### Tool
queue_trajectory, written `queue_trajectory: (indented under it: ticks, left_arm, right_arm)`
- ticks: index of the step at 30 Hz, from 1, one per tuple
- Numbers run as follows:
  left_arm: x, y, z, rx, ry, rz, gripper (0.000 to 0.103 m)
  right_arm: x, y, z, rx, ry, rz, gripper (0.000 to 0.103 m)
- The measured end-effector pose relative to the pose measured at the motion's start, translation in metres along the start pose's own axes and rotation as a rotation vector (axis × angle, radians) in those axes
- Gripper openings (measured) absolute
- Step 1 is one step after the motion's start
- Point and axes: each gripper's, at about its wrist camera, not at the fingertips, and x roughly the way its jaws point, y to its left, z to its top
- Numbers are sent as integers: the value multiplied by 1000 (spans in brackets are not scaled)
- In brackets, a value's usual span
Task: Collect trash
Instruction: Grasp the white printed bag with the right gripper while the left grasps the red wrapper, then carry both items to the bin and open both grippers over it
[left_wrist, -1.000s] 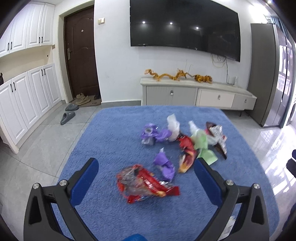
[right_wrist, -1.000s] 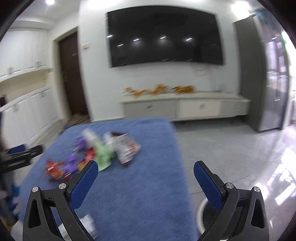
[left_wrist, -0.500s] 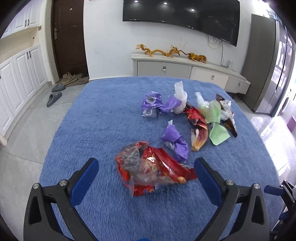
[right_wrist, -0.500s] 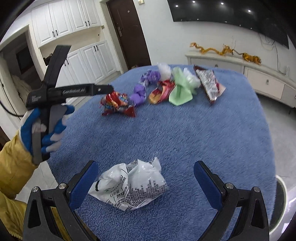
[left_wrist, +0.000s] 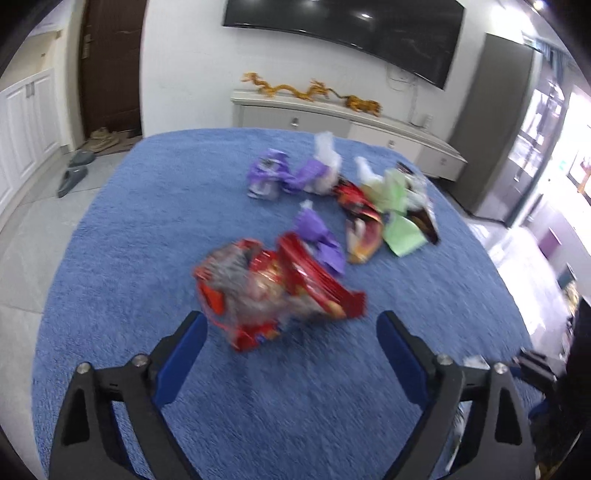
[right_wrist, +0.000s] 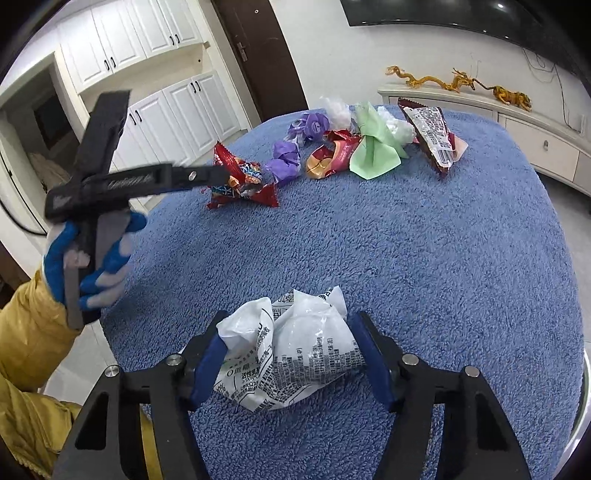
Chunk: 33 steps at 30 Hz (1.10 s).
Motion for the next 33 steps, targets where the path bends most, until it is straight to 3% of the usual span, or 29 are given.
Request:
queue_trajectory:
  ticks: [11,14,17,19,21,26,28,33]
  left_arm:
    - [-20,-1,30,30,-61,-23,79]
    - [-11,-3,38,41,-47,-32,68]
    - [9,0,40,10,20,-48,53]
    - [19,3,35,-13,64,-70,34]
    - [22,1,31,-15,77,-83,28]
    - [11,-11,38,34,45,-94,26]
    - [11,-16,41,52,44,-101,19]
    - [6,-33,48,77,43,-135,14]
  right_arm:
    - [-8,-7,-3,27,-9,7,55]
    - [-8,-5,-2,28,-13,5,55]
    - [-8,-6,-3,33,-15,5,54]
    - [-9,-7,-3,36,-16,5,53]
    - [-10,-7,-4,36,-17,4,52]
    - [-12,-9,-4,40,-22,5,51]
    - [-12,-9,-5,39,-24,6,50]
    - [-16,-10,-5,45,-47,6,44]
